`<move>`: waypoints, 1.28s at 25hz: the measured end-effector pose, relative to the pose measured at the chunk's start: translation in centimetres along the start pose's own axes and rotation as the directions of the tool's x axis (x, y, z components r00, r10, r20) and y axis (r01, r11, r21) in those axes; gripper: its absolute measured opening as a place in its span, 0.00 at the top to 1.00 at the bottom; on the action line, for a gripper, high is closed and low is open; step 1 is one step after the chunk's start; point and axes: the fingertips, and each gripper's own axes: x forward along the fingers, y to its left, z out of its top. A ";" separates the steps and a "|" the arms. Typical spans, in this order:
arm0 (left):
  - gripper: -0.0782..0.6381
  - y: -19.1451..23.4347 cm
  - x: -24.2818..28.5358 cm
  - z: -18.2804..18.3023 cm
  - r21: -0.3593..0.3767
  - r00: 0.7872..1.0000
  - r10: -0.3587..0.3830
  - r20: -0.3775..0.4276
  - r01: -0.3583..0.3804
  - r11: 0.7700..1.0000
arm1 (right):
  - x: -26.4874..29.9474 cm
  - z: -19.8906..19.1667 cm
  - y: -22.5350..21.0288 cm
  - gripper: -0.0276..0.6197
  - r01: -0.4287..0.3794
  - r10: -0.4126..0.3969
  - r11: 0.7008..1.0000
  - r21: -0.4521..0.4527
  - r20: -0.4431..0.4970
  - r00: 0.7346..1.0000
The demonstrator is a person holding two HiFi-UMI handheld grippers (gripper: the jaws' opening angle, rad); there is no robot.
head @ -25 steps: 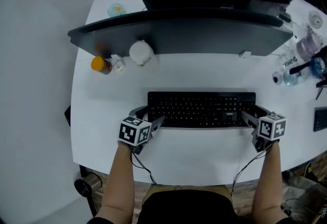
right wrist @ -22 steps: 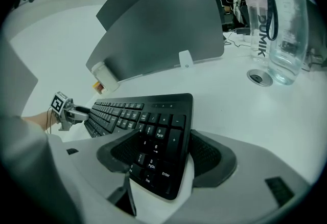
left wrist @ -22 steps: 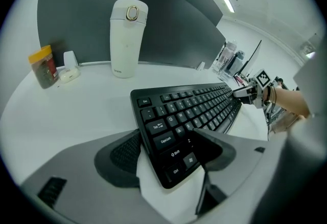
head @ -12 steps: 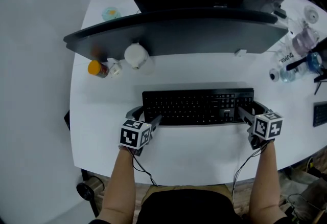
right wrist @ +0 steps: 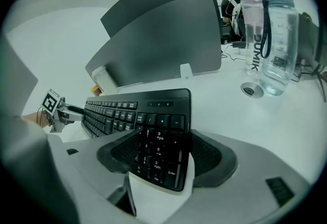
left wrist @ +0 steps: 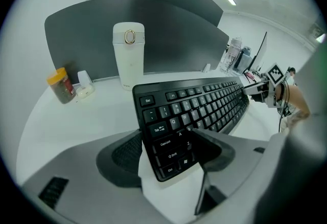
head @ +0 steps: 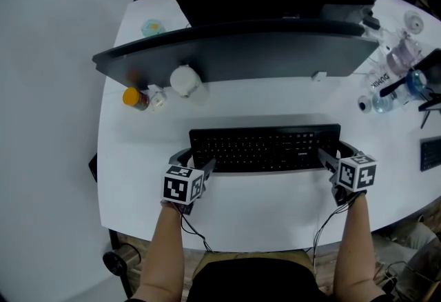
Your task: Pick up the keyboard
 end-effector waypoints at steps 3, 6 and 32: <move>0.48 -0.4 -0.7 0.4 -0.002 1.000 0.013 0.025 -0.013 1.000 | -0.8 -0.1 0.0 0.48 0.001 -0.001 1.000 0.017 0.019 1.000; 0.48 -0.9 -1.3 0.6 -0.001 0.999 0.022 0.040 -0.022 1.000 | -1.8 -0.2 0.0 0.48 0.007 -0.008 1.000 0.026 0.038 0.999; 0.48 -2.6 -11.7 7.0 0.039 0.954 0.114 0.277 -0.130 0.991 | -11.7 7.6 4.3 0.48 0.030 -0.011 0.998 -0.062 0.282 0.959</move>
